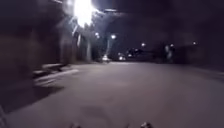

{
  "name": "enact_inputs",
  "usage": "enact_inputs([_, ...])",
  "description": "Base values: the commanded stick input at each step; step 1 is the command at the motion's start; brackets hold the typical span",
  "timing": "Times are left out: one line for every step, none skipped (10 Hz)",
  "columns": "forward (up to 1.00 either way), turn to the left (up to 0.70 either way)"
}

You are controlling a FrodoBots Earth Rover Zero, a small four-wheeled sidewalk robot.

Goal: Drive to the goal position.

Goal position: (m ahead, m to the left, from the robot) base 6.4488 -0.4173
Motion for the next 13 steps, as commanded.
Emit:
enact_inputs([0.5,-0.5])
enact_inputs([0.5,-0.2])
enact_inputs([0.5,0.0])
enact_inputs([0.5,0.0])
enact_inputs([0.5,0.0])
enact_inputs([0.5,0.0])
enact_inputs([0.5,0.0])
enact_inputs([0.5,0.0])
enact_inputs([0.5,0.0])
enact_inputs([0.5,0.0])
enact_inputs([0.5,0.0])
enact_inputs([0.5,0.0])
enact_inputs([0.5,0.0])
